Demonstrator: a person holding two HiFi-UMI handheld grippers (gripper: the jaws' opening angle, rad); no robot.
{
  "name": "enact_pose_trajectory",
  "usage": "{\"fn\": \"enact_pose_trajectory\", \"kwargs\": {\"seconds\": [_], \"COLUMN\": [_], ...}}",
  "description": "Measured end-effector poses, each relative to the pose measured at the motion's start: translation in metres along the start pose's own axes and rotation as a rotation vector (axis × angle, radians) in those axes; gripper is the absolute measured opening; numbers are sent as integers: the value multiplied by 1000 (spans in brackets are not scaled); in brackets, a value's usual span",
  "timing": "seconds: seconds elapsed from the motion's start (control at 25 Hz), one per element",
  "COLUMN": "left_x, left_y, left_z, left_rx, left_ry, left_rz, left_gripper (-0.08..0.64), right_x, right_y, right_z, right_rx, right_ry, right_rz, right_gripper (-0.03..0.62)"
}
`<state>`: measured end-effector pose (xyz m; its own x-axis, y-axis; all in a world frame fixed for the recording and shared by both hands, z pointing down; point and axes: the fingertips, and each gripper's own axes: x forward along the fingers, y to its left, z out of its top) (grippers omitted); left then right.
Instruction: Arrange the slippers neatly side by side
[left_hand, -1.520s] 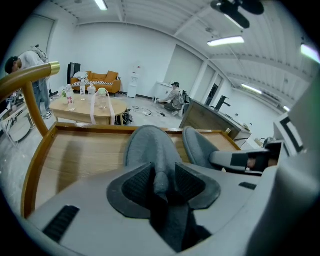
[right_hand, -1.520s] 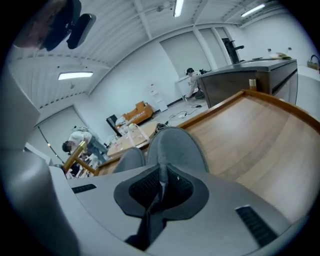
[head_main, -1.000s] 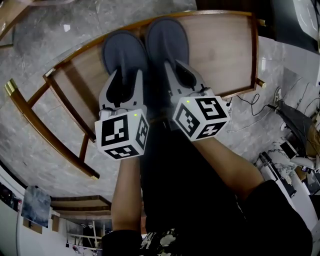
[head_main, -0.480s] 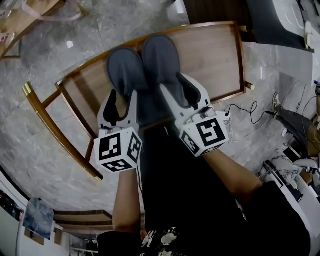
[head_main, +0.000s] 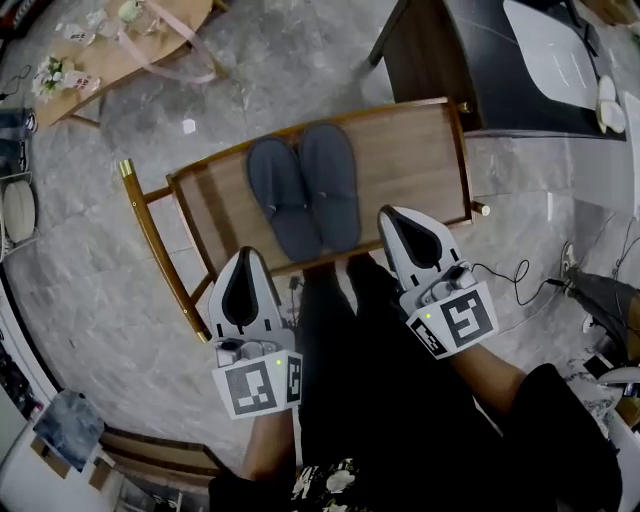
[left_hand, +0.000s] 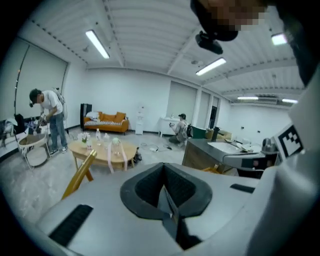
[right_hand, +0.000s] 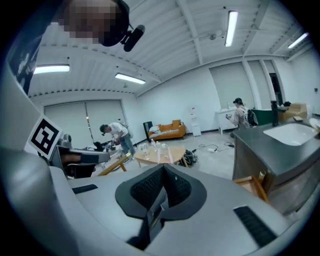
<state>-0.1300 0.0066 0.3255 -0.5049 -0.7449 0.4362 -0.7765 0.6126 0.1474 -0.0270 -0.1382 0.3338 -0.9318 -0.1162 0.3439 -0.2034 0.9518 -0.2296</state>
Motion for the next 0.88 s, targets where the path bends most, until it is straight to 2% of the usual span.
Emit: {"fn": "enact_pose_trajectory", "kwargs": {"seconds": [0.12,0.24,0.36,0.48,0.6,0.88], "left_x": [-20,-43,-67,-82,-92,-107], "left_y": [-24,-33,-37,-39,-34,-15], "left_z": [24,54,81,99,114,127], "left_rx": [66,108,97,131,161,177], "left_ry": [-76,-173,-257,-300,-320,-344], "left_rz": [30,42,23,3,-11,-11], "left_gripper": [3,3,3,3,3,3], "right_x": [-9,-13,-28,-47,-58,-74], "right_y": [10,24,32,40,52,77], "right_z": [29,46,62,79,93,128], "right_rx": [-79,-134,-185,-189,-169,-270], "right_ry": [-61,-113,-154,-213,-255,-304], "right_rz": [92,133,108,87,96,30], "right_gripper": [-2,-2,-2,-2,-2,-2]}}
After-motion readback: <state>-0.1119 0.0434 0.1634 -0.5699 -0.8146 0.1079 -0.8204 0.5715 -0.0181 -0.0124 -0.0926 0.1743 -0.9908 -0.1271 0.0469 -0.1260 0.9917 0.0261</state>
